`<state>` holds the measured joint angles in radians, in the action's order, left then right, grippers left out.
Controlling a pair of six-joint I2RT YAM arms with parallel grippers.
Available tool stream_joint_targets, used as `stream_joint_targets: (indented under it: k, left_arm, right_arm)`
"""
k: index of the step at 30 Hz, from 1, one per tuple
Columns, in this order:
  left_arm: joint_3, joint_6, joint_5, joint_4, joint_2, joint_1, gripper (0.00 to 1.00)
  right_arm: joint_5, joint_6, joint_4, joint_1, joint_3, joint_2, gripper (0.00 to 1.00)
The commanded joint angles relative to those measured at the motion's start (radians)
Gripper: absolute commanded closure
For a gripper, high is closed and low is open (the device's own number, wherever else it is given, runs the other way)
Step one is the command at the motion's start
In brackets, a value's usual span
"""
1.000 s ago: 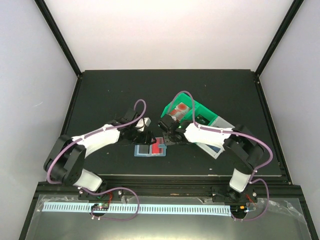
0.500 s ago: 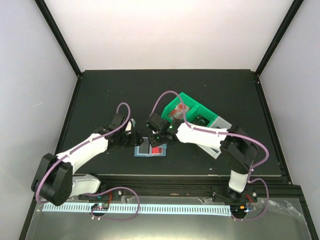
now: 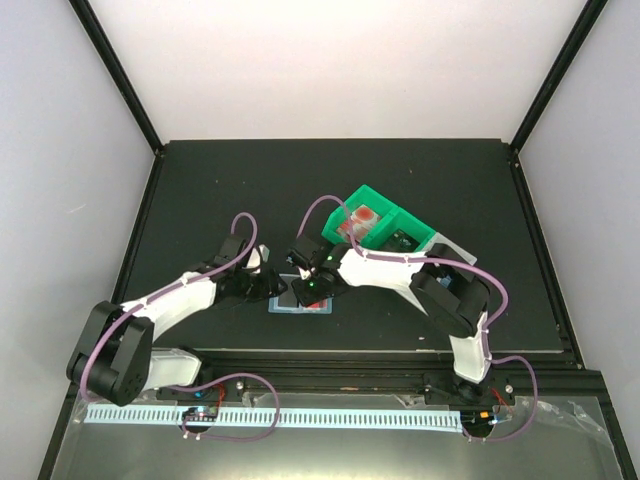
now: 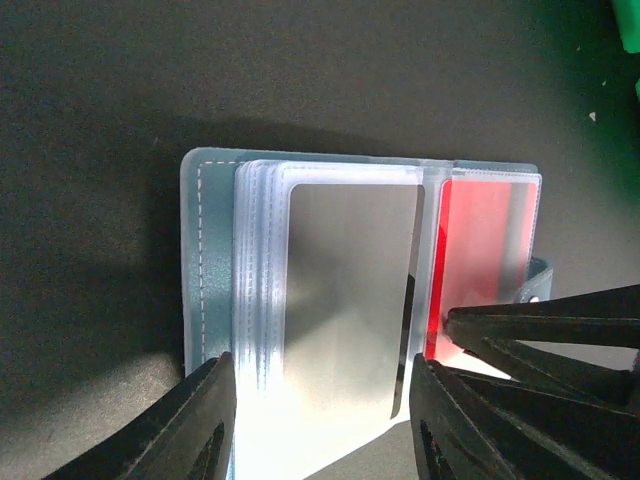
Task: Put the credit cards into the card holder
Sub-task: Insert the credit card into the card holder.
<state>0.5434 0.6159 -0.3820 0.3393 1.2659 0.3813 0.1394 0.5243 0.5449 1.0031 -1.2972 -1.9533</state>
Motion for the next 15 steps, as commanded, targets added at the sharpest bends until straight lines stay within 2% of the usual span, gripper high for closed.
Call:
stream_joint_targets:
  k: [1, 10, 15]
  left_arm:
    - [-0.001, 0.002, -0.037, -0.046, 0.009, -0.010, 0.51]
    - [0.000, -0.004, -0.054, -0.048, 0.009, -0.012, 0.53]
    - [0.008, -0.003, -0.011, -0.015, -0.018, -0.012, 0.55]
  right_arm:
    - [0.013, -0.013, -0.008, 0.000, -0.022, -0.028, 0.73]
    - [-0.033, -0.011, 0.029, 0.000, -0.036, -0.072, 0.74]
    - [-0.083, -0.007, 0.068, 0.000, -0.050, -0.095, 0.75]
